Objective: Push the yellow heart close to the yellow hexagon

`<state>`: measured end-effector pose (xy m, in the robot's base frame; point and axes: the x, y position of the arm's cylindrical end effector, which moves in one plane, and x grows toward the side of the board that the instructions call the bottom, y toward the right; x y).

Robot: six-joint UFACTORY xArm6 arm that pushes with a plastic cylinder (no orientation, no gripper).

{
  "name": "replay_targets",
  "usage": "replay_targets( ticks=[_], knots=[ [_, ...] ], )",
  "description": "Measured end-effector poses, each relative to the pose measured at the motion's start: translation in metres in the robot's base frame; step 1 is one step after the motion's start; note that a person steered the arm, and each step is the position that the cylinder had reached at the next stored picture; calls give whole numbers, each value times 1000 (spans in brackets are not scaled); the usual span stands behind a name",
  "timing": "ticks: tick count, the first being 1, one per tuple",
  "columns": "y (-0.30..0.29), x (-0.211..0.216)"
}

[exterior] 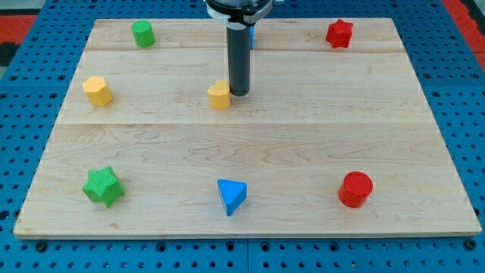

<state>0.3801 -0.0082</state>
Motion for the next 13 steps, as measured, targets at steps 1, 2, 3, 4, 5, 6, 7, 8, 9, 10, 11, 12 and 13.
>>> replay_targets(
  ticks=[1, 2, 3, 4, 5, 6, 7, 8, 9, 10, 11, 12, 13],
  knots=[
    [0, 16],
    [-24, 16],
    [-56, -5],
    [-79, -29],
    [-103, -37],
    [-110, -36],
    [-89, -24],
    [-99, -12],
    [-138, -15],
    [-172, -27],
    [-157, -35],
    [-56, -47],
    [57, -54]
  ],
)
